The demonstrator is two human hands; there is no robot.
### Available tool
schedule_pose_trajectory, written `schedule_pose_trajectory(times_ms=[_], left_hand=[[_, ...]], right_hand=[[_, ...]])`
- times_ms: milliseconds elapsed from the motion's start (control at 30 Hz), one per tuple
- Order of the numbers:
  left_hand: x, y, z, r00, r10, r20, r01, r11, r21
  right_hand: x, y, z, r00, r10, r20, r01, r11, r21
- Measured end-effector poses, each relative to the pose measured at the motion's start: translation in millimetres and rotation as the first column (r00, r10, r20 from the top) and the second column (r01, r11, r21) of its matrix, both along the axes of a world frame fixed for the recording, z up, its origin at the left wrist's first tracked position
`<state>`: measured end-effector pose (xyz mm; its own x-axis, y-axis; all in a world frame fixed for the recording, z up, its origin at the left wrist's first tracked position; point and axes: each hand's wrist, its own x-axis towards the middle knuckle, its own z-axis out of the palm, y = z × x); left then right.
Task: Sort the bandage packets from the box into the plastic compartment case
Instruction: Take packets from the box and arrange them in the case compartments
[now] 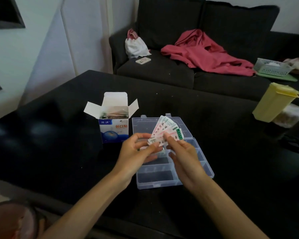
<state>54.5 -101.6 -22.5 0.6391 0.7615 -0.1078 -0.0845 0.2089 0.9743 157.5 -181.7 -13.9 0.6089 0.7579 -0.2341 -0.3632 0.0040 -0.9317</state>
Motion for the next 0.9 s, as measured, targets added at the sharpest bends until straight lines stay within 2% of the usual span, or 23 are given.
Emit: schedule_pose_trajectory(times_ms=[33, 167, 233, 300, 333, 367, 400, 467, 533, 600, 700, 767, 833, 867, 900], left_hand=[[1.8, -1.4, -1.7, 0.999, -0.017, -0.033, 0.018, 1.0, 0.018], [4.4, -1.4, -7.6, 0.971, -0.038, -0.234, 0.106, 0.953, 0.285], [1.9, 2.2, -6.8, 0.948, -0.071, -0.31, 0.176, 0.93, 0.323], [-5.0, 10.9, -3.8, 0.926, -0.052, -0.373, 0.198, 0.91, 0.365], [-9.9, 16.0, -1.2, 0.928, -0.016, -0.373, 0.173, 0.905, 0.389], [-15.3, 21.1, 2.0, 0.938, 0.017, -0.347, 0.135, 0.903, 0.408], [-20.3, 25.0, 5.7, 0.951, 0.034, -0.307, 0.103, 0.903, 0.418], [-28.2, 29.1, 11.0, 0.962, 0.015, -0.274, 0.113, 0.889, 0.444], [-31.7, 27.8, 12.8, 0.948, -0.013, -0.317, 0.185, 0.834, 0.519], [-32.7, 25.7, 10.4, 0.943, 0.006, -0.333, 0.209, 0.769, 0.605], [-36.5, 24.5, 9.2, 0.931, 0.079, -0.356, 0.213, 0.673, 0.708], [-37.9, 23.9, 11.8, 0.902, 0.156, -0.401, 0.246, 0.578, 0.778], [-37.5, 22.6, 13.8, 0.876, 0.202, -0.438, 0.288, 0.509, 0.811], [-36.7, 21.9, 13.7, 0.874, 0.201, -0.442, 0.295, 0.505, 0.811], [-35.4, 21.9, 12.2, 0.88, 0.188, -0.436, 0.29, 0.514, 0.807]], right_hand=[[-1.3, 1.8, -0.8, 0.996, -0.028, 0.082, 0.03, 0.999, -0.02], [-6.2, 8.5, -7.4, 0.928, -0.002, 0.372, 0.049, 0.992, -0.116], [-5.6, 8.0, -6.6, 0.894, 0.042, 0.446, 0.008, 0.994, -0.11], [1.3, 4.5, -2.2, 0.811, 0.133, 0.569, -0.084, 0.99, -0.112], [7.2, 2.0, 0.7, 0.726, 0.199, 0.658, -0.133, 0.98, -0.149], [14.1, 0.2, 3.1, 0.595, 0.27, 0.757, -0.159, 0.963, -0.218], [20.7, -1.7, 4.3, 0.43, 0.337, 0.838, -0.152, 0.942, -0.3], [26.8, -5.3, 4.1, 0.129, 0.417, 0.9, -0.088, 0.909, -0.408], [23.3, -5.8, 4.3, -0.099, 0.353, 0.93, -0.069, 0.93, -0.36], [22.4, -7.4, 2.3, -0.254, 0.271, 0.928, -0.087, 0.95, -0.301], [28.1, -9.7, 1.3, -0.322, 0.171, 0.931, -0.092, 0.973, -0.211], [28.6, -10.1, -0.3, -0.307, 0.119, 0.944, -0.129, 0.978, -0.165], [26.6, -9.4, -2.2, -0.255, 0.109, 0.961, -0.151, 0.977, -0.15], [24.8, -8.5, -2.4, -0.188, 0.12, 0.975, -0.164, 0.975, -0.152], [22.6, -7.2, -1.1, -0.073, 0.154, 0.985, -0.18, 0.97, -0.165]])
